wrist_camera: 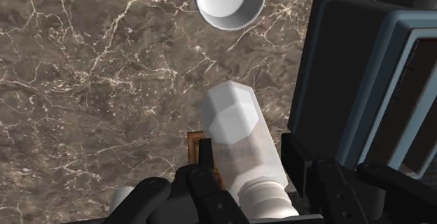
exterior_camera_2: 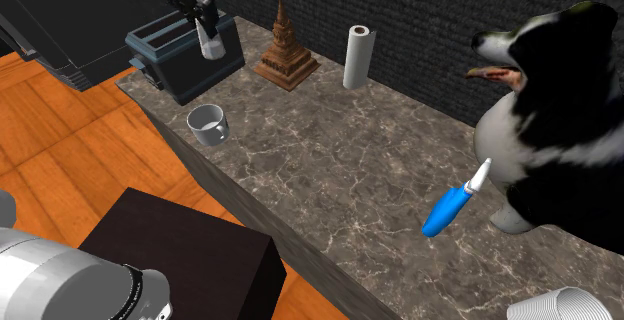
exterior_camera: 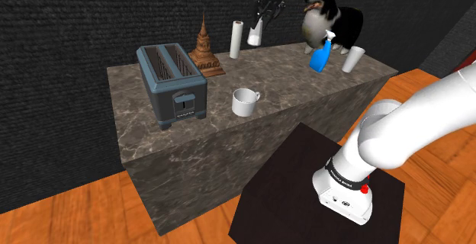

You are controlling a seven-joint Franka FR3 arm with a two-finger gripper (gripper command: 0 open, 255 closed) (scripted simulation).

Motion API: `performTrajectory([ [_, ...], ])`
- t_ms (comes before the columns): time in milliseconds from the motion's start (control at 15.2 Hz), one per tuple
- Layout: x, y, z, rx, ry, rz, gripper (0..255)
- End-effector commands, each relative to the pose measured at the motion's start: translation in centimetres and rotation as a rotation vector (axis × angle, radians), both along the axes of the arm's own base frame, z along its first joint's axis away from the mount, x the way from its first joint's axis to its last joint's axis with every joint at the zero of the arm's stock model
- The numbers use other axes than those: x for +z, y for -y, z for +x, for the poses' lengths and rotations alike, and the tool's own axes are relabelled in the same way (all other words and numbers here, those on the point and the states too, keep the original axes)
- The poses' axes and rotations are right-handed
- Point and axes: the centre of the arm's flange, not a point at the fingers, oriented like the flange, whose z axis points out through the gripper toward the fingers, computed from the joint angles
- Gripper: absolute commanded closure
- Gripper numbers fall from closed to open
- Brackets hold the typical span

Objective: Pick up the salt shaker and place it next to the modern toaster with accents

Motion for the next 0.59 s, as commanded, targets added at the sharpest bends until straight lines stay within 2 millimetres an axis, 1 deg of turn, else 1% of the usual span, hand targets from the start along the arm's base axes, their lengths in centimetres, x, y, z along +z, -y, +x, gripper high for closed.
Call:
performTrajectory([
  [0,-0.1,-2.5,-0.3,-0.002,0.000,0.000,255],
  [528,-0.1,-13.0,-0.7,-0.002,0.000,0.000,255],
])
